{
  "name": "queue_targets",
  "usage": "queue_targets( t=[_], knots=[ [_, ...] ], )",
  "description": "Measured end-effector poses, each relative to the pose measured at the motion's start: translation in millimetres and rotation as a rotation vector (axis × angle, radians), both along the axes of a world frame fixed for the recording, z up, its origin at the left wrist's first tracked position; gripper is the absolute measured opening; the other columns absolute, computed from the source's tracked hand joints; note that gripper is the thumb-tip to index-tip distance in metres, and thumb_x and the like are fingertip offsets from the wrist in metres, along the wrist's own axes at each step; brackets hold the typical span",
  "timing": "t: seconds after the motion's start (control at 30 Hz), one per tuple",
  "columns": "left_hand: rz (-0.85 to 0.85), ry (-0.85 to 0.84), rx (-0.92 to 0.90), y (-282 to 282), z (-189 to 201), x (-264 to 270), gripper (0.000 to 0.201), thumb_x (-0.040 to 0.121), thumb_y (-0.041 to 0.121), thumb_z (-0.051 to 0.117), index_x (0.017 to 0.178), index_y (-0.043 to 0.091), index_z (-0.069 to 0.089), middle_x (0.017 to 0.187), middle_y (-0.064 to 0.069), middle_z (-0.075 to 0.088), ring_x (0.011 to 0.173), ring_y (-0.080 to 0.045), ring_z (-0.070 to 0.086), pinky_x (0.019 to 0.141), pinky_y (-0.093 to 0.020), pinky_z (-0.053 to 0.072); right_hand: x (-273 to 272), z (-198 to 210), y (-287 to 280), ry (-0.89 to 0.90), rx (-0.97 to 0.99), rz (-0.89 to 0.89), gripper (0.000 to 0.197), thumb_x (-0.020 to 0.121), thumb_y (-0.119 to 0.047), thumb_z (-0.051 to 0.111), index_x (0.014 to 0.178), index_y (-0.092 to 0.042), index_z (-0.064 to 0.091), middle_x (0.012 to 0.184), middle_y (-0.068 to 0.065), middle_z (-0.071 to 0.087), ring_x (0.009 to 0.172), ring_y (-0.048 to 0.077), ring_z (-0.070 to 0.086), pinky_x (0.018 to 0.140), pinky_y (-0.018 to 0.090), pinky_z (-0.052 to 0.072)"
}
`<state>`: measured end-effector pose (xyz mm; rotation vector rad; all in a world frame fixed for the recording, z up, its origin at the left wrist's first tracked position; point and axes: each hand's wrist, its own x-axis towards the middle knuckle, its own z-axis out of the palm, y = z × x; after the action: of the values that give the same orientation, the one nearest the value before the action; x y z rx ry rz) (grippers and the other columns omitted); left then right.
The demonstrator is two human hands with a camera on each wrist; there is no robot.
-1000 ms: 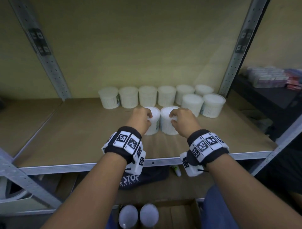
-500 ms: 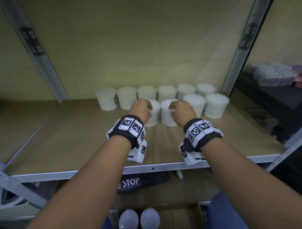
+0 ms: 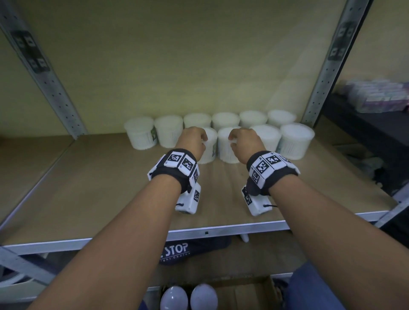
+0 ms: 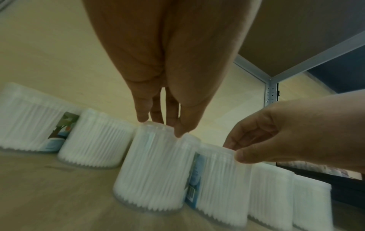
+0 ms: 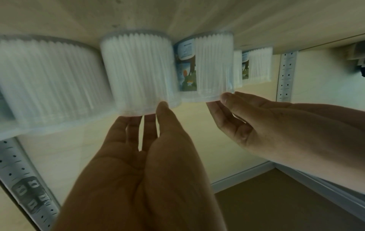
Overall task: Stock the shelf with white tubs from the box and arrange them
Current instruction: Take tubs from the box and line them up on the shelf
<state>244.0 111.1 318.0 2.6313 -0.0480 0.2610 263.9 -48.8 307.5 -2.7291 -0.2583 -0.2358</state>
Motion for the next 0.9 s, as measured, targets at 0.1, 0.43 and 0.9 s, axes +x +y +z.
queue_targets(
  t=[0.1,0.43,0.9],
  knots=[
    [-0.011,-0.005,0.013,0,-2,1,0.032,0.09,-0.003,0.05,0.117,0.005,0.065,0.127,-0.014,0.06,0.12,-0.026,0.054,0.1,-0.028,0.041,2,-1,0,-0.002,-0.005,0.001,0.033,0.091,-0.003,0.05,0.121,-0.01,0.062,0.125,0.013,0.06,0.117,0.028,0.054,0.095,0.032,0.043],
    [-0.079,0.029,0.047,6,8,-32,0.045,0.088,0.015,0.06,0.132,0.013,0.053,0.137,-0.009,0.05,0.128,-0.023,0.048,0.101,-0.029,0.04,-33,3,-7,-0.015,0.091,0.034,0.039,0.09,-0.015,0.055,0.13,-0.014,0.056,0.126,0.011,0.062,0.115,0.027,0.058,0.097,0.034,0.049],
    [-0.035,0.157,-0.014,14,-18,-179,0.029,0.088,0.022,0.059,0.117,0.017,0.061,0.12,-0.003,0.059,0.114,-0.02,0.054,0.094,-0.028,0.043,-172,-13,-1,0.098,0.028,0.214,0.031,0.087,-0.02,0.058,0.117,-0.017,0.063,0.117,0.004,0.06,0.108,0.021,0.057,0.092,0.033,0.048]
  ],
)
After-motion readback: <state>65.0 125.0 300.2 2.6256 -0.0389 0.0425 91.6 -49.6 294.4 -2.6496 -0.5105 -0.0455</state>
